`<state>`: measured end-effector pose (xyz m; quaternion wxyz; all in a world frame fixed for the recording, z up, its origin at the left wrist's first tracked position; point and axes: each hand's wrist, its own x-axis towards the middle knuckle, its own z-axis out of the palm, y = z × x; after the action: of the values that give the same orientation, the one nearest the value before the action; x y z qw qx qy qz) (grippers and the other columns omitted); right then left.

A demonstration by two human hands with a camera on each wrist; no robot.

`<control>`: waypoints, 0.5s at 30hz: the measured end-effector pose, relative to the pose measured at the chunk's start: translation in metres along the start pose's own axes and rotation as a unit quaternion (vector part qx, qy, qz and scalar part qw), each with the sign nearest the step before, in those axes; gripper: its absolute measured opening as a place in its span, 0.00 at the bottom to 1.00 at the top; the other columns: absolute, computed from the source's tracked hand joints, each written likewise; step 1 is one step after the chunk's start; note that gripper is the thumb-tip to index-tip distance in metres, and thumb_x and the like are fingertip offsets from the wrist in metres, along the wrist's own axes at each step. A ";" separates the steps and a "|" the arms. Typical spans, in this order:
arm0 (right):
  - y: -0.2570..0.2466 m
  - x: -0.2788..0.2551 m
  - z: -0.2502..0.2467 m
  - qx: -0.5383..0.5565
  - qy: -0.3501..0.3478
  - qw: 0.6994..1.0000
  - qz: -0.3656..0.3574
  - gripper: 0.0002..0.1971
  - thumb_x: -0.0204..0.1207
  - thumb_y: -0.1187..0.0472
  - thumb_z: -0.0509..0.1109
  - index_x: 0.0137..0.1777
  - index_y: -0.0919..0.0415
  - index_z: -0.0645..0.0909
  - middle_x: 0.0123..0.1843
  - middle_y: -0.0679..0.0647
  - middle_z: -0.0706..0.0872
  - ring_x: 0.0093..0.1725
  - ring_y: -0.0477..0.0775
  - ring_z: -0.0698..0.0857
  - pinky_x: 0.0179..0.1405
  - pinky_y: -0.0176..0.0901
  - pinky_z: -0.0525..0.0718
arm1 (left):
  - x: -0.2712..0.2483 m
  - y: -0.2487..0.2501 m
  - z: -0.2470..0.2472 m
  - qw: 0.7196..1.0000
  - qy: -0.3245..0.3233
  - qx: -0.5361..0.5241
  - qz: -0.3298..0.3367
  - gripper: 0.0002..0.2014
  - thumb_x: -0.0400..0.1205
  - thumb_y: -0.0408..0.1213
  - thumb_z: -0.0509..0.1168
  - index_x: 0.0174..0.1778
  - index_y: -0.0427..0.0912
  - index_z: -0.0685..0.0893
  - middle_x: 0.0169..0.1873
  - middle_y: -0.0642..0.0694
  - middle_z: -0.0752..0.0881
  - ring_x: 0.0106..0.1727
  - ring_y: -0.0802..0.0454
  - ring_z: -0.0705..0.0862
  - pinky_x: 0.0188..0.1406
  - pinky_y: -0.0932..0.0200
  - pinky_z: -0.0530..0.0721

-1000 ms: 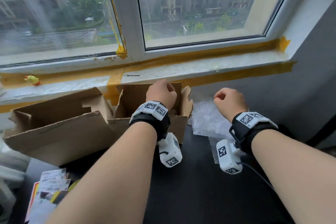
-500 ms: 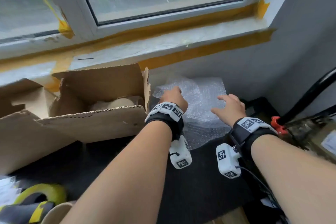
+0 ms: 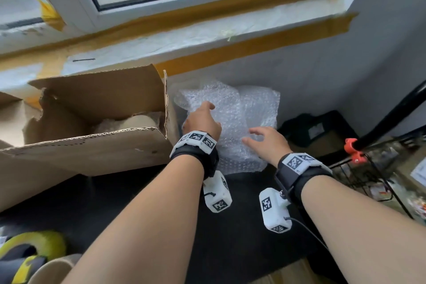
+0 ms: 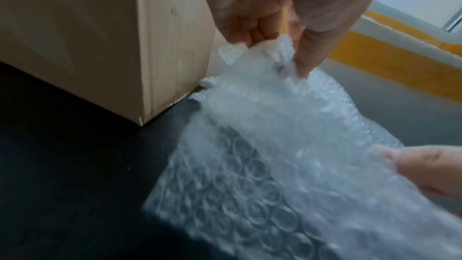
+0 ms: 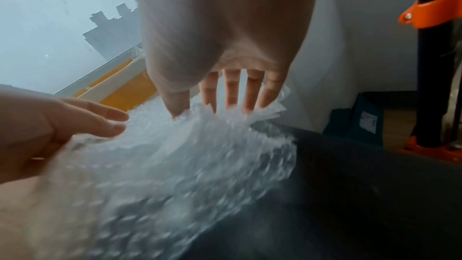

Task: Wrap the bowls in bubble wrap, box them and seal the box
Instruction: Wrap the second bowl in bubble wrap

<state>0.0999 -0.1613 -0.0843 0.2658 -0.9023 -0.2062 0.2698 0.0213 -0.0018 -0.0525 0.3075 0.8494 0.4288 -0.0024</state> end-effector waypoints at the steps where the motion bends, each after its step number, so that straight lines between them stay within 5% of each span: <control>1: -0.001 -0.001 -0.003 0.004 0.003 1.000 0.003 0.24 0.76 0.41 0.70 0.70 0.49 0.81 0.73 0.49 0.79 0.71 0.52 0.77 0.71 0.47 0.75 | -0.002 0.002 -0.004 1.000 -0.002 0.002 0.003 0.20 0.80 0.39 0.67 0.68 0.58 0.74 0.48 0.47 0.87 0.51 0.44 0.85 0.46 0.53 0.83; 6: -0.009 -0.009 -0.017 0.017 -0.011 1.000 0.013 0.22 0.80 0.41 0.65 0.67 0.52 0.83 0.67 0.50 0.85 0.67 0.54 0.81 0.67 0.48 0.77 | -0.015 0.010 -0.024 0.997 -0.018 -0.073 0.025 0.25 0.79 0.30 0.64 0.70 0.56 0.73 0.44 0.47 0.87 0.45 0.46 0.86 0.45 0.48 0.89; 10: -0.018 -0.022 -0.028 0.031 -0.023 0.999 0.009 0.21 0.82 0.43 0.64 0.64 0.57 0.84 0.65 0.54 0.86 0.65 0.57 0.82 0.66 0.49 0.78 | -0.039 0.013 -0.048 0.989 -0.049 -0.124 0.058 0.32 0.77 0.22 0.60 0.75 0.55 0.69 0.47 0.54 0.87 0.39 0.52 0.84 0.27 0.61 0.79; 15: -0.045 -0.044 -0.042 0.190 -0.020 0.981 0.022 0.17 0.84 0.48 0.62 0.62 0.60 0.82 0.54 0.58 0.88 0.47 0.55 0.85 0.41 0.45 0.85 | -0.076 0.020 -0.070 0.983 -0.070 -0.142 0.092 0.46 0.74 0.21 0.65 0.83 0.55 0.54 0.43 0.53 0.90 0.32 0.54 0.84 0.26 0.61 0.79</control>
<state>0.0809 -0.1649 -0.0112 0.4219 -0.8342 -0.1366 0.3278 -0.0305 -0.0292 0.0346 0.4537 0.8305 0.3221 0.0272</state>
